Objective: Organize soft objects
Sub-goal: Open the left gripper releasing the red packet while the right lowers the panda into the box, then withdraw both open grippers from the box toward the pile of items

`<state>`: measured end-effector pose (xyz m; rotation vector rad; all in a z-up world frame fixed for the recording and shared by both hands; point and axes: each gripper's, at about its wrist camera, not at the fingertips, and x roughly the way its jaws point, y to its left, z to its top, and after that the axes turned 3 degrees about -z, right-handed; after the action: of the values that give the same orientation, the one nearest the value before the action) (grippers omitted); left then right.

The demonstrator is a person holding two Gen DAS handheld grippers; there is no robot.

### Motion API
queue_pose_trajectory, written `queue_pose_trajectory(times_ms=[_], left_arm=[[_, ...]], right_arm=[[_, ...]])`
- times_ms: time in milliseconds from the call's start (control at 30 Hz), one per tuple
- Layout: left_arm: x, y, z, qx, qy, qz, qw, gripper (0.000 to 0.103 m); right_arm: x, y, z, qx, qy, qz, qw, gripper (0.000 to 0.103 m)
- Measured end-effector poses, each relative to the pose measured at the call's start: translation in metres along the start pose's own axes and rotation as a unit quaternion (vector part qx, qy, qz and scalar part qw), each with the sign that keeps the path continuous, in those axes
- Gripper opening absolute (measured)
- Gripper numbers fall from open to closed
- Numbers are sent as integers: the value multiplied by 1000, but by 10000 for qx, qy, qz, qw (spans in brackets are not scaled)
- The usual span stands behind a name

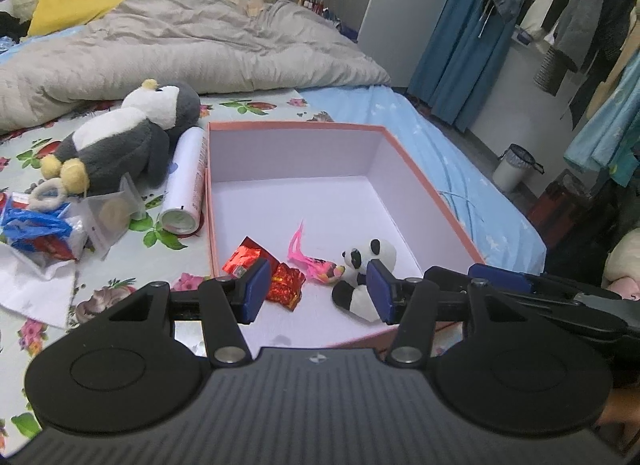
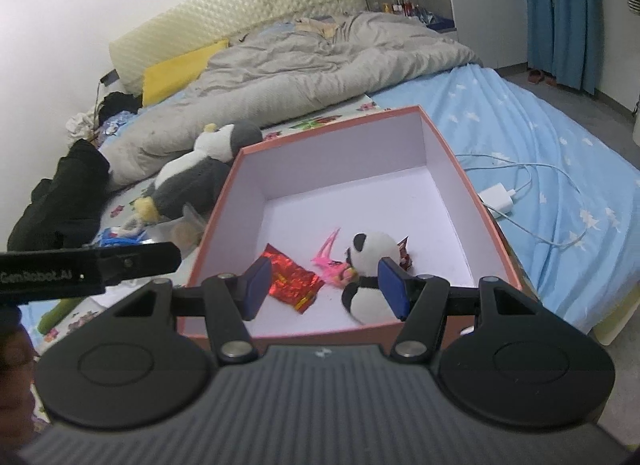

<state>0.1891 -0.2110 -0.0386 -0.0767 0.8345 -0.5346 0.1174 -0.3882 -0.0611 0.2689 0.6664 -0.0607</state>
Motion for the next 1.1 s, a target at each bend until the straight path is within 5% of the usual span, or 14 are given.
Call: queue_pose_trajectory(times_ms=[567,1100], left_arm=[[-91,-3,-43,-39,-421,45,9991,59],[-144,17,-87,-386,-697,323,9963,59]], right_arm=[[-65,25,-36,-111,-219,246,9994,61],[-79,62,-64,-482,-158,613,9968,61]])
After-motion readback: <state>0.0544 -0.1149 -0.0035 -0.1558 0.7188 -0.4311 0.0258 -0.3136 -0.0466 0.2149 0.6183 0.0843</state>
